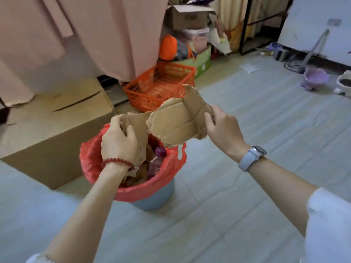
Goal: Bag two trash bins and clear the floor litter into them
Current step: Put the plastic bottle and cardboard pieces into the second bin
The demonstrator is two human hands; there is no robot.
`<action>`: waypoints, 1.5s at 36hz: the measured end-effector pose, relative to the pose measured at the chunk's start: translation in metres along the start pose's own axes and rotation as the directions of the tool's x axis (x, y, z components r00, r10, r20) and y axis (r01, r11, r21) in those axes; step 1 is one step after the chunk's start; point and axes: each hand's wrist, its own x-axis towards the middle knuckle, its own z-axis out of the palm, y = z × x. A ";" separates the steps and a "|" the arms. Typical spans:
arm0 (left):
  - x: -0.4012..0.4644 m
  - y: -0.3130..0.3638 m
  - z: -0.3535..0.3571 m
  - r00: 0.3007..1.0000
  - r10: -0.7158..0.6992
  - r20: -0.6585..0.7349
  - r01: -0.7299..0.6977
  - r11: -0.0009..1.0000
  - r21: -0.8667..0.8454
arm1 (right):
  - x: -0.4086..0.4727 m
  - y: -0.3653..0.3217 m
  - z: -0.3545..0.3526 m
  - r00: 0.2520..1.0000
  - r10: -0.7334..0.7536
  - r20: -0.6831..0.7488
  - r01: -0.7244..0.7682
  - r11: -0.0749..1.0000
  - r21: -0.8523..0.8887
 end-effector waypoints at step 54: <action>-0.373 0.180 0.414 -0.073 0.397 0.915 -0.857 0.444 -0.261 | -0.510 0.288 -0.178 0.257 0.884 0.390 -0.505 0.467 -0.726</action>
